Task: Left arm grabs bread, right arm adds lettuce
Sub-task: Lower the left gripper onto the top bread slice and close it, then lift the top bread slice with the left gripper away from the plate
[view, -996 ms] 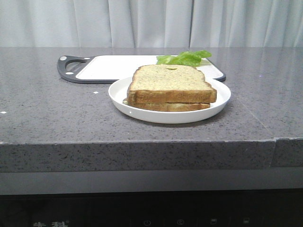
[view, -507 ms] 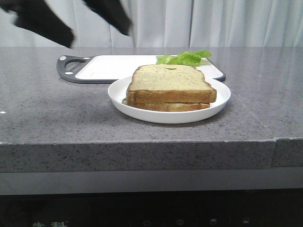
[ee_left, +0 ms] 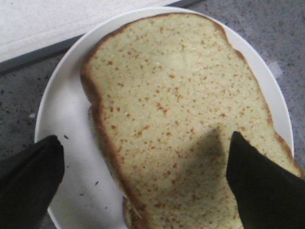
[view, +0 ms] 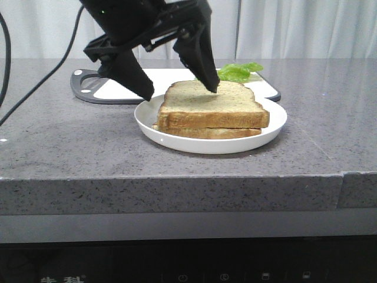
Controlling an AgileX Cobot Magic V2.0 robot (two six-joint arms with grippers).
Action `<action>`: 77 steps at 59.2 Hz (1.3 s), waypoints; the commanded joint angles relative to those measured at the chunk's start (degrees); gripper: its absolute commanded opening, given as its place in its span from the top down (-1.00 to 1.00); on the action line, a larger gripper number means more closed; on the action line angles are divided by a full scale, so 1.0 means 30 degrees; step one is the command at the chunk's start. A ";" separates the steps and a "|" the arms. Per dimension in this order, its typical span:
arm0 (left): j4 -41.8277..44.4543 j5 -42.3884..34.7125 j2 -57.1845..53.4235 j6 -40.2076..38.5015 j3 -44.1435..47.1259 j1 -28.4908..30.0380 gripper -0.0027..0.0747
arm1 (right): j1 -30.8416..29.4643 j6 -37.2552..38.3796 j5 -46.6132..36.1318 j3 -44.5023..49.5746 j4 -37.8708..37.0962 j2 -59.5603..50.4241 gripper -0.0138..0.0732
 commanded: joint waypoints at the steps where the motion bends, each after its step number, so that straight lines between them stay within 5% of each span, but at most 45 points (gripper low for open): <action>1: -0.0488 -0.0447 -0.0829 -0.0085 -0.0708 -0.0134 -0.63 | -0.0093 -0.0110 -0.1431 -0.0688 -0.0216 0.0243 -0.77; 18: -0.0488 -0.0077 -0.0829 -0.0085 -0.0786 -0.0134 0.48 | -0.0093 -0.0110 -0.1431 -0.0688 -0.0216 0.0243 -0.77; 27: -0.0186 -0.0077 -0.0829 -0.0085 -0.0786 -0.0134 0.82 | -0.0093 -0.0110 -0.1431 -0.0688 -0.0216 0.0243 -0.77; 35: 0.0179 -0.0077 -0.0829 -0.0085 -0.0786 -0.0134 0.99 | -0.0093 -0.0110 -0.1431 -0.0688 -0.0216 0.0243 -0.77; 77: 0.0192 -0.2995 -0.3701 -0.0085 -0.0786 0.0269 0.98 | -0.0093 -0.0110 -0.1431 -0.0688 -0.0216 0.0243 -0.77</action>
